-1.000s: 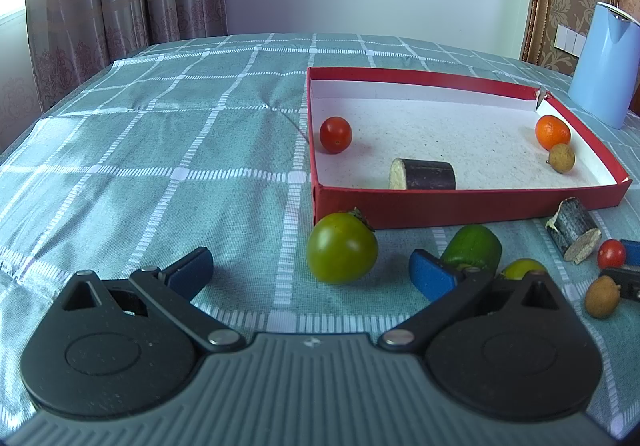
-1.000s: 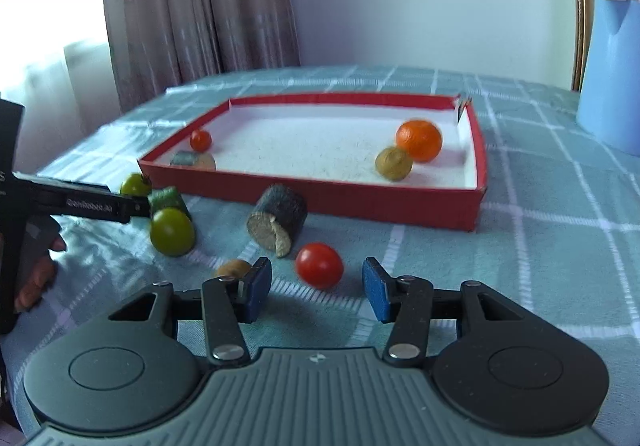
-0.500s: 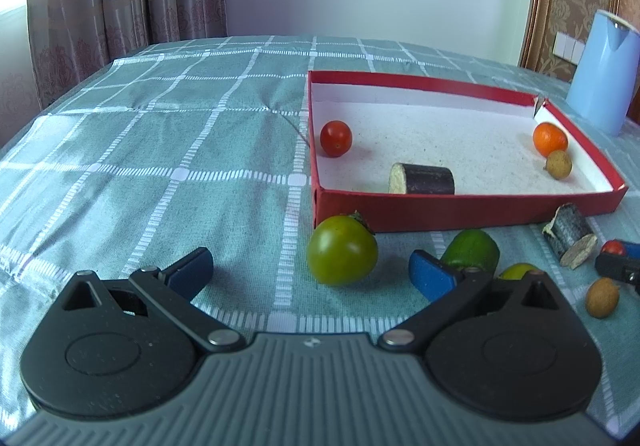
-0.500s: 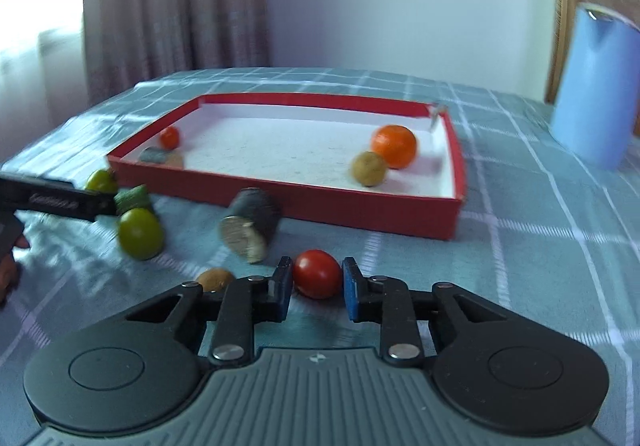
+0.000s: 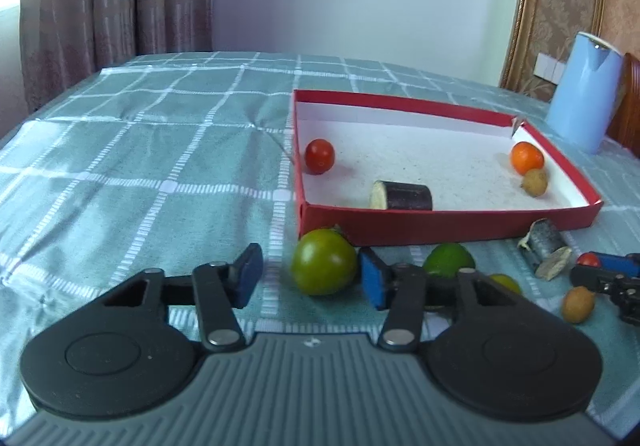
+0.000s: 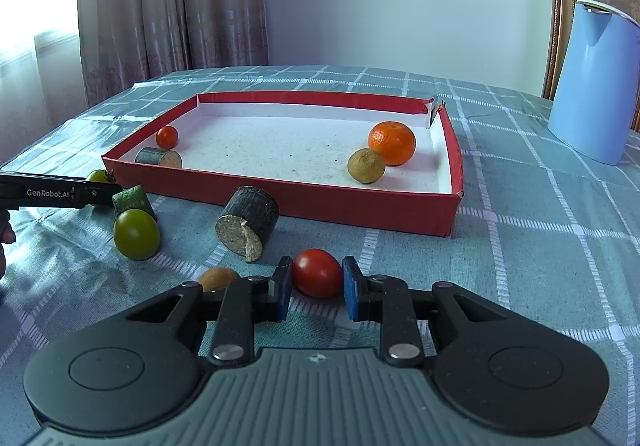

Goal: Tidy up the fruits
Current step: 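Grasp the red tomato with the right gripper while the left moves toward the green tomato, then close the left gripper on the large green tomato while the right holds the red tomato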

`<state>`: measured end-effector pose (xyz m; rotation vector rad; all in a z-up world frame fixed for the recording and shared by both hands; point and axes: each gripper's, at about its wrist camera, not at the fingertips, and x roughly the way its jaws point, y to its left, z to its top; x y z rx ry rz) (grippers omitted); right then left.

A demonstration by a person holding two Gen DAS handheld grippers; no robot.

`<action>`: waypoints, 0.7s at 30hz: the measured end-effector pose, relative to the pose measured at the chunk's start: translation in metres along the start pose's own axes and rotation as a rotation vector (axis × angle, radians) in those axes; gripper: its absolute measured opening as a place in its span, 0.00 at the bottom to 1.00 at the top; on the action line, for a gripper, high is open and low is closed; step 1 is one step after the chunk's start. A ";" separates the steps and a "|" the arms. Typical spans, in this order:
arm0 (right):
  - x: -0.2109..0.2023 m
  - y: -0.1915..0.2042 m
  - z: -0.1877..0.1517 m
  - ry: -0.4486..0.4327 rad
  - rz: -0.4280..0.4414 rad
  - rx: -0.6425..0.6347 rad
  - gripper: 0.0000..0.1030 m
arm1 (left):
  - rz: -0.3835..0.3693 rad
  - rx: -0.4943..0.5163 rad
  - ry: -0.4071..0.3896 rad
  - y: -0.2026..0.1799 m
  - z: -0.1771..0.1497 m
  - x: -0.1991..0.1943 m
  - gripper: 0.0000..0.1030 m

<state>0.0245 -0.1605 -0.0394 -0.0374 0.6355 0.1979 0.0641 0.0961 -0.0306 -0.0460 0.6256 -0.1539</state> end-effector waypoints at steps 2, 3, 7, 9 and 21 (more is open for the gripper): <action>0.000 0.000 0.000 -0.001 -0.002 0.002 0.25 | -0.019 0.004 -0.001 0.000 0.000 0.000 0.37; 0.000 0.000 0.000 -0.001 -0.002 0.002 0.25 | -0.026 0.007 -0.001 -0.001 0.000 0.000 0.32; 0.000 -0.002 0.000 -0.002 -0.002 0.010 0.24 | -0.060 0.008 -0.012 0.000 0.000 -0.003 0.29; 0.000 -0.002 0.000 -0.005 -0.005 0.013 0.24 | -0.086 0.009 0.001 0.000 0.000 -0.001 0.29; -0.004 -0.009 -0.001 -0.028 -0.019 0.057 0.24 | -0.081 0.004 -0.005 -0.001 -0.001 -0.002 0.29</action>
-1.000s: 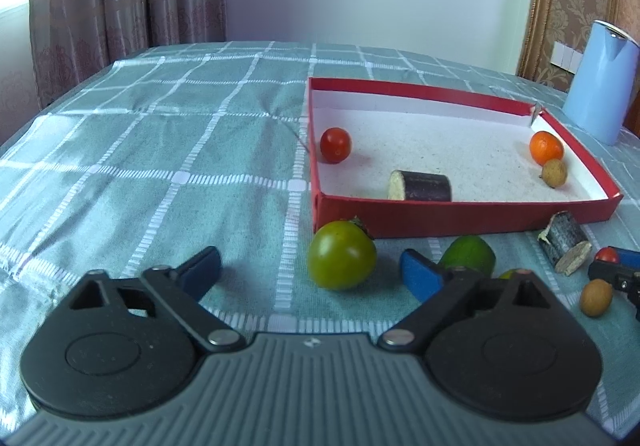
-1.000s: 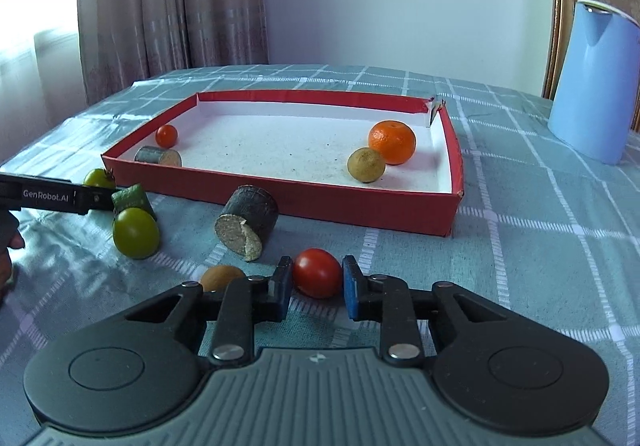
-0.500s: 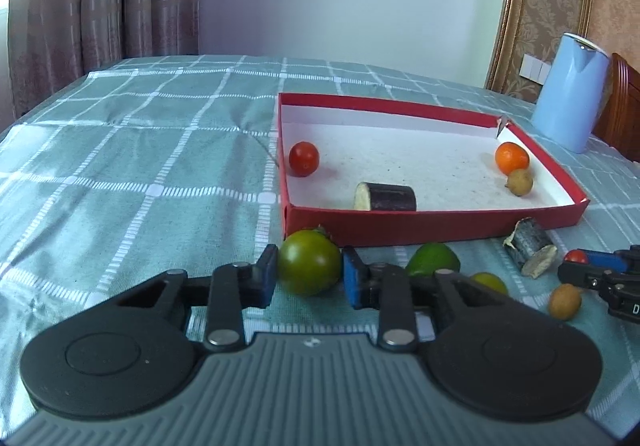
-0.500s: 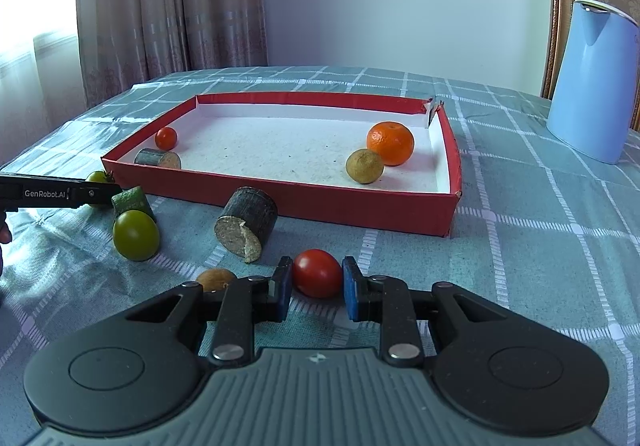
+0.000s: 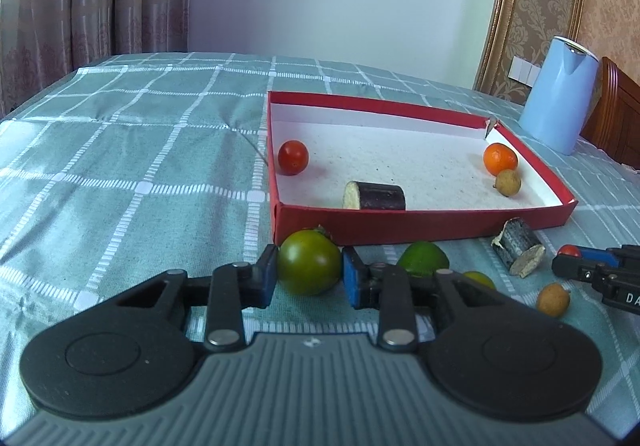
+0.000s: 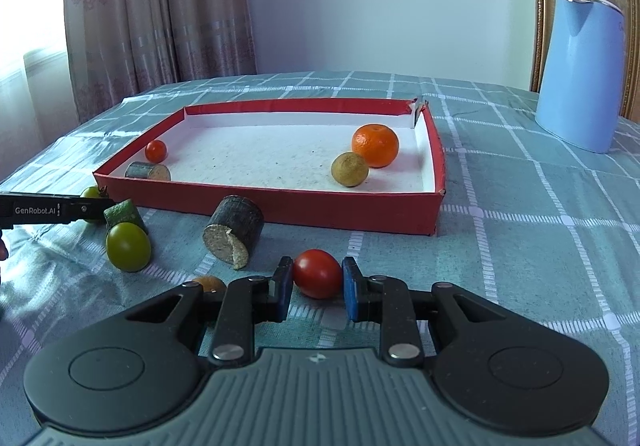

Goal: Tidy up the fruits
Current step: 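Close the left gripper on the large green tomato while the right holds the red tomato, then carry green tomato in left and red tomato in right into the box, open left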

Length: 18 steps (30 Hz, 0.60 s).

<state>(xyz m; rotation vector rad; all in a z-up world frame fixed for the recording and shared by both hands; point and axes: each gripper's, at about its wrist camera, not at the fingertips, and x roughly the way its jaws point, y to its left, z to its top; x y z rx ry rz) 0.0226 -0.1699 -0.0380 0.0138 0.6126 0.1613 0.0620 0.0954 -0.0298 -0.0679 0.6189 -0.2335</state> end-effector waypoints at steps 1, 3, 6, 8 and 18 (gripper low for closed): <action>-0.001 -0.001 0.000 -0.007 -0.003 0.004 0.24 | 0.002 -0.002 -0.003 0.000 0.000 0.000 0.29; -0.005 -0.001 0.000 -0.030 -0.019 0.010 0.24 | 0.000 -0.005 -0.005 0.001 0.000 -0.001 0.29; -0.011 -0.003 -0.001 -0.064 -0.035 0.018 0.24 | 0.001 -0.006 -0.023 0.001 -0.001 -0.005 0.29; -0.012 -0.003 -0.001 -0.069 -0.035 0.021 0.24 | -0.005 -0.008 -0.054 0.002 -0.002 -0.010 0.29; -0.014 -0.003 -0.001 -0.074 -0.033 0.026 0.24 | -0.005 -0.001 -0.152 0.000 -0.001 -0.025 0.29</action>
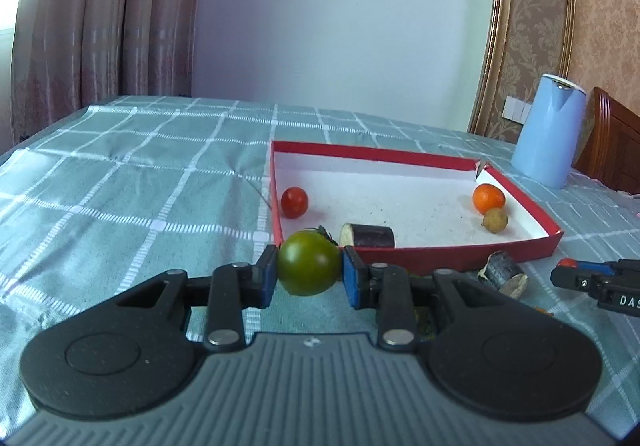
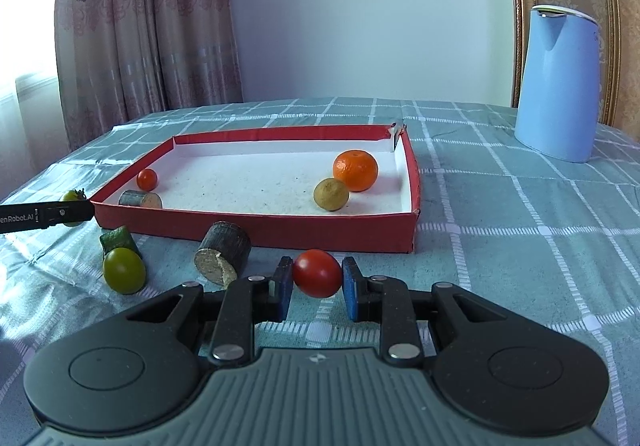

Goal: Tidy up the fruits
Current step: 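Carry green tomato in left and red tomato in right into the box, open left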

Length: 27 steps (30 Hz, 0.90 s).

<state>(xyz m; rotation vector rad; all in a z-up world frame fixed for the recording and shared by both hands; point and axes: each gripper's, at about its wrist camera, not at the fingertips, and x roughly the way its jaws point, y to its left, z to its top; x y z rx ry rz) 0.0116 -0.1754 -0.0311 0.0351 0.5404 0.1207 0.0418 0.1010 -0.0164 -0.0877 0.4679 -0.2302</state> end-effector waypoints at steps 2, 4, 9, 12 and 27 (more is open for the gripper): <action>-0.001 0.000 0.001 -0.006 0.000 -0.005 0.24 | -0.003 0.006 -0.004 -0.002 0.001 -0.001 0.29; -0.001 0.003 0.003 -0.018 -0.016 -0.027 0.25 | -0.005 0.015 -0.008 -0.004 0.002 -0.002 0.29; 0.004 0.007 0.015 -0.029 -0.026 -0.061 0.24 | -0.024 0.020 -0.026 -0.010 0.009 -0.002 0.29; 0.006 0.009 0.026 -0.046 -0.025 -0.069 0.24 | -0.042 0.017 -0.019 -0.014 0.016 0.002 0.29; 0.050 0.030 0.062 -0.032 -0.040 -0.134 0.25 | 0.024 0.073 0.024 -0.038 0.046 0.046 0.29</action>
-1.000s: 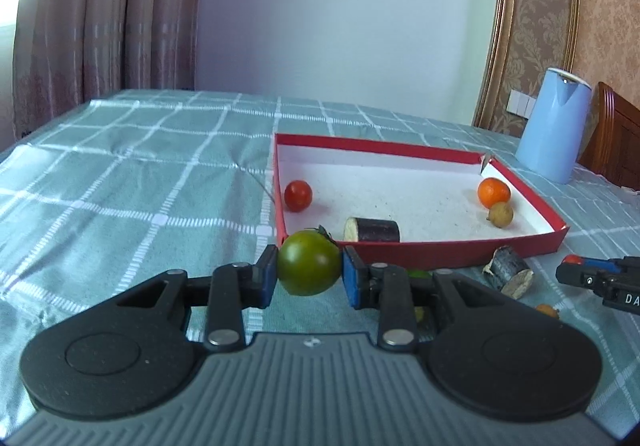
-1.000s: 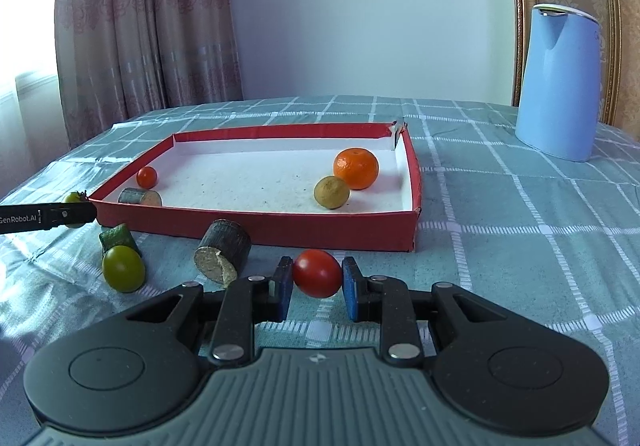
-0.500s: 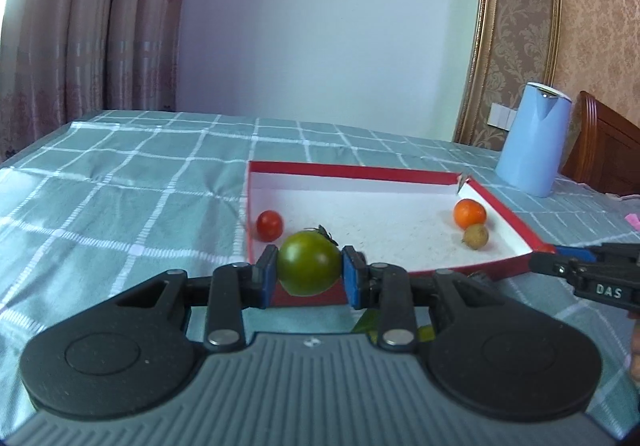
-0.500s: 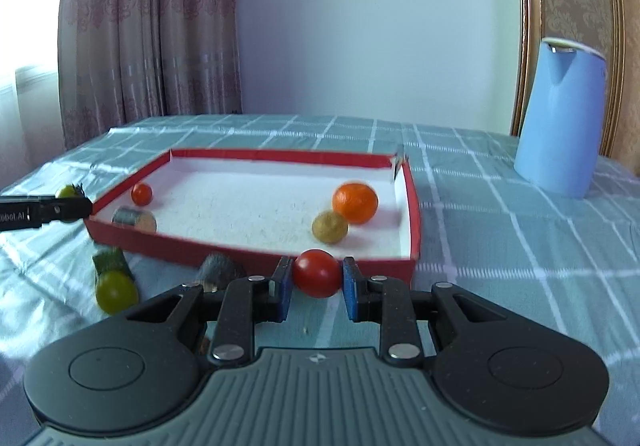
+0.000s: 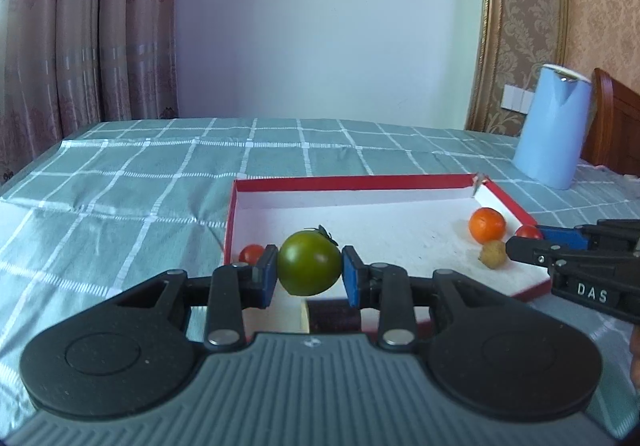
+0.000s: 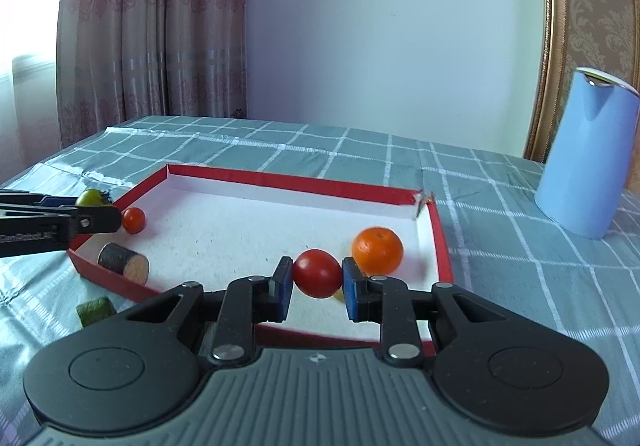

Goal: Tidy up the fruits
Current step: 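Carry green tomato in left and red tomato in right into the box, open left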

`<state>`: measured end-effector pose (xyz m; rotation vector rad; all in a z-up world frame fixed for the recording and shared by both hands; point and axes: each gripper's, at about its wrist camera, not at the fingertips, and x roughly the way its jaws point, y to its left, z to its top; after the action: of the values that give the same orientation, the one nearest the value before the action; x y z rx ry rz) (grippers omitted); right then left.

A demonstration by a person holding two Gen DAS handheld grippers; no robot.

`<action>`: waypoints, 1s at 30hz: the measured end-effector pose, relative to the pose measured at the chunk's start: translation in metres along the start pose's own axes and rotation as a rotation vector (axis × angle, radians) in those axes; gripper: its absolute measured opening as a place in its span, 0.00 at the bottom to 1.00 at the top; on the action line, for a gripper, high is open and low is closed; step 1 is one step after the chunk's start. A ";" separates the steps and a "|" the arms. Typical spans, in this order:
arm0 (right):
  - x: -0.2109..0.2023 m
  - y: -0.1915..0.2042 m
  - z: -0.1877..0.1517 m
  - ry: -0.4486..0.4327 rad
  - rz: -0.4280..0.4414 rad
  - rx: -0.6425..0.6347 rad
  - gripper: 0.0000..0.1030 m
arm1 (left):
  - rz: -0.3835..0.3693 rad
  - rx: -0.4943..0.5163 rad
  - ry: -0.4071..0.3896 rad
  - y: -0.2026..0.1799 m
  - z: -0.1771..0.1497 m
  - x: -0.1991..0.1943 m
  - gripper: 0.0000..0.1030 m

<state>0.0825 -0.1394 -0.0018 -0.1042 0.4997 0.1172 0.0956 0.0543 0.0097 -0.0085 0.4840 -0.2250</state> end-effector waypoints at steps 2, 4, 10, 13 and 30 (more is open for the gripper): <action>0.008 0.004 0.004 0.005 -0.008 -0.011 0.25 | 0.007 -0.006 0.012 -0.001 0.006 0.010 0.29; 0.017 0.007 0.007 0.021 -0.009 -0.021 0.25 | 0.020 -0.004 0.019 -0.003 0.010 0.019 0.29; 0.045 0.010 0.015 0.072 -0.007 -0.011 0.24 | 0.053 0.017 0.055 -0.008 0.015 0.046 0.29; 0.056 0.012 0.018 0.089 -0.011 -0.013 0.24 | 0.067 0.019 0.077 -0.008 0.016 0.058 0.29; 0.103 0.019 0.024 0.190 -0.033 -0.009 0.25 | 0.079 -0.014 0.147 0.001 0.017 0.086 0.30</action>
<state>0.1805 -0.1083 -0.0323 -0.1329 0.6866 0.0775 0.1778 0.0363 -0.0148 0.0141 0.6310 -0.1454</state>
